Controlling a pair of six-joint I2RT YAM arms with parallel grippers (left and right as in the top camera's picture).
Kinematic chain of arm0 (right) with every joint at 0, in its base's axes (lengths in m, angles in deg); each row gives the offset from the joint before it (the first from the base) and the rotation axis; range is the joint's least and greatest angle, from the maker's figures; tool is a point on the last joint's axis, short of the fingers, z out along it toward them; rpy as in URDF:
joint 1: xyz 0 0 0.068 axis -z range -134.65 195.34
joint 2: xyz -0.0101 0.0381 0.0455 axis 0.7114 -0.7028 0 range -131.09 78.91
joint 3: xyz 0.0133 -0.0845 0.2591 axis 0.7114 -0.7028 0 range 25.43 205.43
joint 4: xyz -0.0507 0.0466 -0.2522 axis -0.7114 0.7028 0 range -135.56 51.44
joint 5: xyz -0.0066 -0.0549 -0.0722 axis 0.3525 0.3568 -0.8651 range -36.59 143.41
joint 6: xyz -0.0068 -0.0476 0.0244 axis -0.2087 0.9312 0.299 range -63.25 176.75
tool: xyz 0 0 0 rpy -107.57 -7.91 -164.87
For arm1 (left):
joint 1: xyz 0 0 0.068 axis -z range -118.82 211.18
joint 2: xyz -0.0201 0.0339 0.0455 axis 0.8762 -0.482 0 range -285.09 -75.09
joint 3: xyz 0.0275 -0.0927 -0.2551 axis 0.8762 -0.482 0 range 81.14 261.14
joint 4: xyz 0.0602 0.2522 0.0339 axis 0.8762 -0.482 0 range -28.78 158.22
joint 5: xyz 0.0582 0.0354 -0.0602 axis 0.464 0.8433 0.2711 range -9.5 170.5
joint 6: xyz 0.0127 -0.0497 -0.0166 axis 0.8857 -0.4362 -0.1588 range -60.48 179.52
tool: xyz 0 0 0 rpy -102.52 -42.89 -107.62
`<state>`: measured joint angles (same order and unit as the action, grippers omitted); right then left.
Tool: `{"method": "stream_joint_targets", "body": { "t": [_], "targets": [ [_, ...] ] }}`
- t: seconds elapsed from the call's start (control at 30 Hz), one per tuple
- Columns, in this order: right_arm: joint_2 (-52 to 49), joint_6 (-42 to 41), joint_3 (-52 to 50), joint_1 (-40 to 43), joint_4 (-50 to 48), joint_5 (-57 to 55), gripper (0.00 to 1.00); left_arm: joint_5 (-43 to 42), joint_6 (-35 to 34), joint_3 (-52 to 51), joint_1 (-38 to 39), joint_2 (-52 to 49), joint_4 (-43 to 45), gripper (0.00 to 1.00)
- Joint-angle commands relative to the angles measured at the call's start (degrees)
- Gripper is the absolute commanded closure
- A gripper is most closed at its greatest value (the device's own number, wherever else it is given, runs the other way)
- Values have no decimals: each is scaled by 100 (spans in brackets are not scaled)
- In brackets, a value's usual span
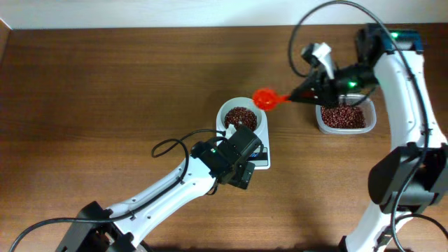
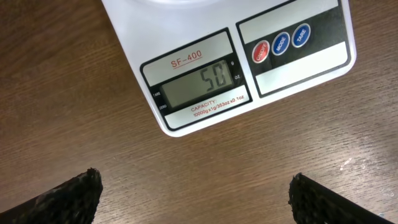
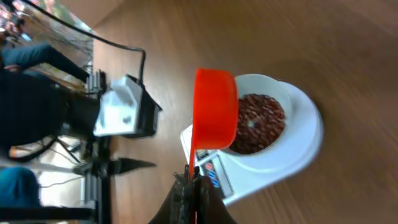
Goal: Scoop item into bowl and weigh 50g on scale
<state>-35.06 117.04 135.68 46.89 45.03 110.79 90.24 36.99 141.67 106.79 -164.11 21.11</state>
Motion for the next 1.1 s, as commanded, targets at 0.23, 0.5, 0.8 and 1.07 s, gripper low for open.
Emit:
{"method": "stream_joint_targets", "body": {
  "t": [0.23,0.5,0.8,1.07],
  "targets": [
    [-31,-3418,66,-1456,-1744,-2413,96,61,-13,-39,-17,-28,-2,1],
    [-31,-3600,44,-2179,-2017,-4155,96,61,-13,-39,-17,-28,-2,1],
    [-315,-3724,-59,-2267,-2146,-3856,96,61,-13,-39,-17,-28,-2,1],
    [-546,-3722,-76,-2371,-2114,-3856,96,61,-13,-39,-17,-28,-2,1]
  ]
}}
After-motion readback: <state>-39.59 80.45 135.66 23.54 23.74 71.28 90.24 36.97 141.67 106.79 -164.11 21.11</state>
